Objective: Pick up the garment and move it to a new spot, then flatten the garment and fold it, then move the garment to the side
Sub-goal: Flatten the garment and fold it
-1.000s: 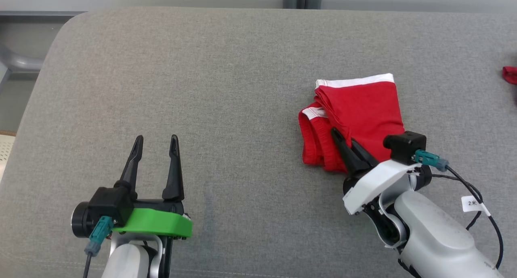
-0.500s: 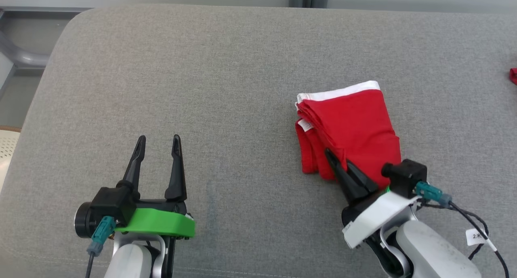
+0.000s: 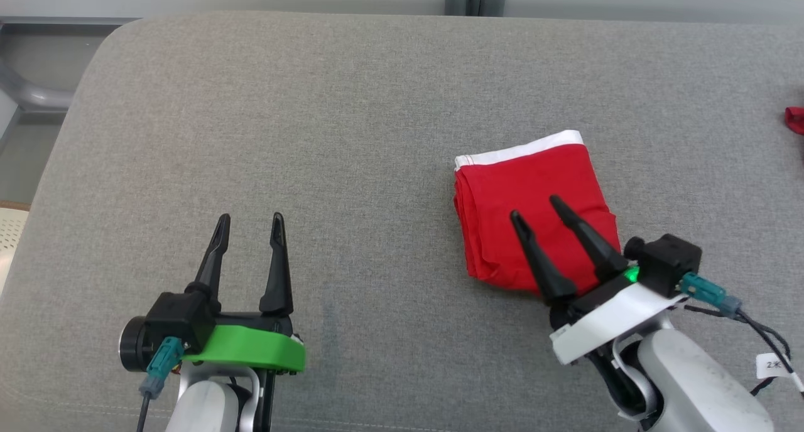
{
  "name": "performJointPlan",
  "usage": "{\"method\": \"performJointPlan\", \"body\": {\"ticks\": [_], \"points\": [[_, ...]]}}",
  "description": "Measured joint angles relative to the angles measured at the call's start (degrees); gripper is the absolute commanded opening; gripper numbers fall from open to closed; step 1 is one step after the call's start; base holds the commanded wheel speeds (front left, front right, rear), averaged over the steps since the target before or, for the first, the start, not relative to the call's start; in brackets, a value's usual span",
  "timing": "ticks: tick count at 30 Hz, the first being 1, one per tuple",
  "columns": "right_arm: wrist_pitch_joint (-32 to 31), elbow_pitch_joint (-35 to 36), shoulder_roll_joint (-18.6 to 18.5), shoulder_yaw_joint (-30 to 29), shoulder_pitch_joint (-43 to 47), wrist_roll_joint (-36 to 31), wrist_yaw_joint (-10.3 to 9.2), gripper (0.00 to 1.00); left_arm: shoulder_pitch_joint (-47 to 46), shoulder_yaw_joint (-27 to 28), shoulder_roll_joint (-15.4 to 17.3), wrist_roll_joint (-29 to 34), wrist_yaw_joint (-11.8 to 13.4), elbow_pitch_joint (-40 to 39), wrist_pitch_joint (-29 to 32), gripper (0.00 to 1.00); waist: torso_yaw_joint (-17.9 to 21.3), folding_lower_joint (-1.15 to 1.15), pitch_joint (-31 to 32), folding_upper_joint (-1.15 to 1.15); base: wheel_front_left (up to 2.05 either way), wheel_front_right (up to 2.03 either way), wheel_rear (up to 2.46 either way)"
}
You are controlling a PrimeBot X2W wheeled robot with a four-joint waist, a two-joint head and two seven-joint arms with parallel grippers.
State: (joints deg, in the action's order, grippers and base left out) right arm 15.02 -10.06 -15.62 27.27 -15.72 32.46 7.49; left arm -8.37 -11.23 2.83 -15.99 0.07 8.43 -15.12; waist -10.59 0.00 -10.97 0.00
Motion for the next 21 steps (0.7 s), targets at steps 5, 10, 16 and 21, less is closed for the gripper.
{"method": "performJointPlan", "body": {"ticks": [5, 10, 16, 21], "points": [[0.02, -0.22, -1.07, -7.24, -0.04, -2.11, 0.00, 1.00, 0.14, -0.10, 0.00, 0.07, -0.01, 0.35, 0.01, 1.00, -0.03, 0.00, 0.25, 0.00, 0.00, 0.00, 0.00], [0.02, -3.60, -0.96, -13.36, -0.35, -5.19, 0.00, 1.00, 0.14, -0.18, 0.00, 0.08, -0.04, 0.40, 0.01, 1.00, -0.30, 0.00, 0.13, 0.00, 0.00, 0.00, 0.00], [0.02, -10.49, -0.11, -13.89, -0.58, -8.15, 0.00, 0.00, 0.09, -0.54, 0.00, 0.08, -0.04, 0.56, 0.00, 1.00, -0.69, 0.00, -0.33, 0.00, 0.00, 0.00, 0.00], [0.01, -15.86, 1.75, -12.78, -2.16, -8.69, 0.00, 0.00, -0.27, -1.10, 0.00, 0.08, 0.00, 0.69, 0.01, 1.00, -1.16, 0.00, -0.96, 0.00, 0.00, 0.00, 0.00]]}}
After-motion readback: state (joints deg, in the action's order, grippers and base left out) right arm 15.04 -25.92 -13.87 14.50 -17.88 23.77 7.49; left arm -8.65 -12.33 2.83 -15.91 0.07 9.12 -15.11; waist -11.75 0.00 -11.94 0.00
